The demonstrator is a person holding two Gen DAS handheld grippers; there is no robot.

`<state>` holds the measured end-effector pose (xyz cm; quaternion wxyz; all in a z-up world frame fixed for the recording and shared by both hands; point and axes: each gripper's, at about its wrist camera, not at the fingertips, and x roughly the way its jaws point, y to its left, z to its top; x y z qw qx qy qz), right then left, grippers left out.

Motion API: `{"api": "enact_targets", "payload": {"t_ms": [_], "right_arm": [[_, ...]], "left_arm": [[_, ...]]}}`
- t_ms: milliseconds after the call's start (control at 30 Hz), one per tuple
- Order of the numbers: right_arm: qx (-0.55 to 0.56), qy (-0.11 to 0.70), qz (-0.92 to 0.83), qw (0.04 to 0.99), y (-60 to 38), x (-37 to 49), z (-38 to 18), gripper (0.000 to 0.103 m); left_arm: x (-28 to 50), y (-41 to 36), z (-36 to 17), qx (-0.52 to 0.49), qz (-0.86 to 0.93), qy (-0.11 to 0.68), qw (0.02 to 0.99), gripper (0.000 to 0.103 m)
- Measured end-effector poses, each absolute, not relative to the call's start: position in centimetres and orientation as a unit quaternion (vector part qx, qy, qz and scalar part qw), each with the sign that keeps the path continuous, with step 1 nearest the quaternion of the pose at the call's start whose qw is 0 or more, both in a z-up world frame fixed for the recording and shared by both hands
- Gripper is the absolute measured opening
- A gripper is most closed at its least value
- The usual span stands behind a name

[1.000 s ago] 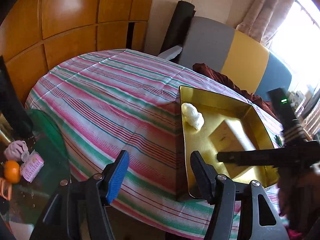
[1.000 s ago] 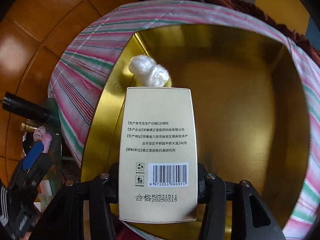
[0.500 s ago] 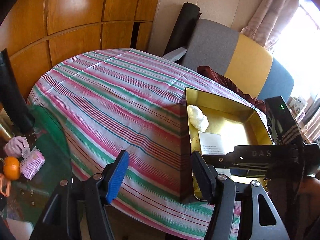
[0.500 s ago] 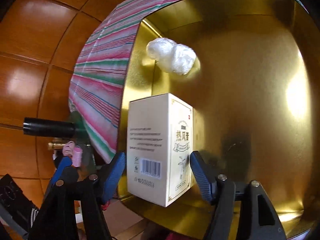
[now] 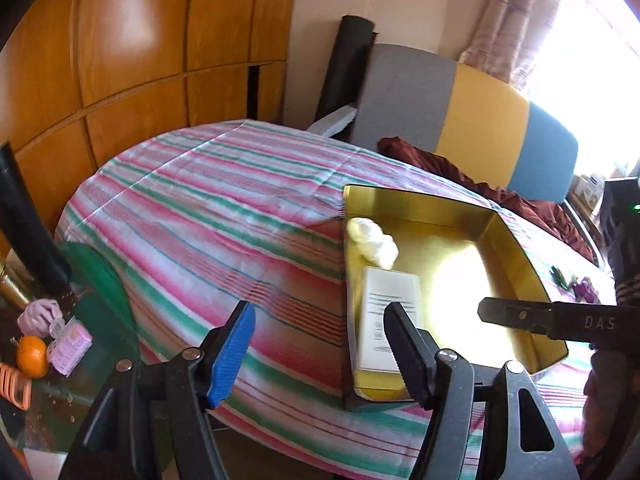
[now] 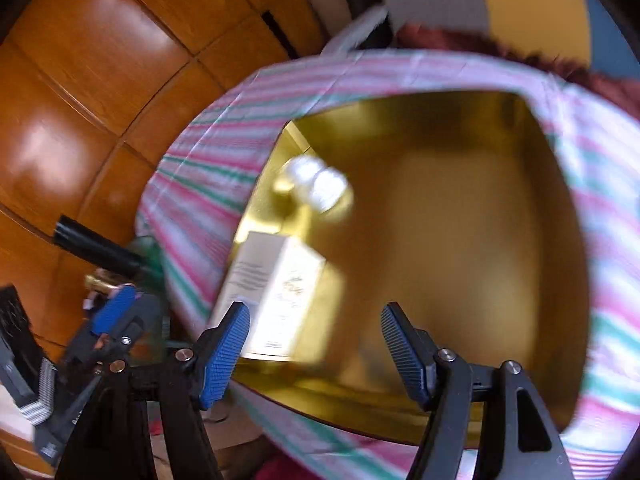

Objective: Organize objects
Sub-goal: 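Carry the cream box into the gold tray and open the right tool, then return both tools to the pile and grasp a yellow sponge with the left tool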

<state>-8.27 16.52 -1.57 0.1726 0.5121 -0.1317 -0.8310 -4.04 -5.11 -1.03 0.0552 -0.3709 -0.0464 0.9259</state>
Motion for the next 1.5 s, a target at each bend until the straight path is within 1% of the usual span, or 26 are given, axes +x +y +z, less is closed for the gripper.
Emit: {"api": "enact_targets", "payload": {"t_ms": [200,400,667,900,1067,1333,1500], "right_arm": [[0.473,-0.077,-0.869,0.119,19.5,-6.1,-0.3,0.069],[0.457,-0.051,-0.884,0.083,21.8,-4.1,-0.6,0.069],[0.445,-0.068,-0.892,0.034,27.3,-1.6,-0.8,0.069],[0.452,-0.122,-0.883,-0.038,35.5,0.8,-1.0,0.069],[0.450,-0.194,-0.866,-0.100,43.4,3.4,-0.7,0.069],[0.368,-0.325,-0.841,-0.227,56.4,9.3,0.8,0.070],[0.335,-0.382,-0.823,-0.256,60.1,11.5,-0.6,0.070]], "left_arm": [[-3.5,-1.6,-0.8,-0.373,0.923,-0.030,0.090,0.069],[-2.5,1.6,-0.7,-0.375,0.919,-0.001,0.120,0.071],[-1.5,5.3,-0.6,-0.369,0.914,0.031,0.164,0.071],[-0.9,9.1,-0.2,-0.364,0.905,0.055,0.215,0.071],[-0.3,12.3,0.0,-0.362,0.893,0.073,0.257,0.071],[0.8,18.6,0.1,-0.358,0.868,0.101,0.329,0.071],[0.9,23.4,0.6,-0.345,0.852,0.123,0.374,0.071]]}}
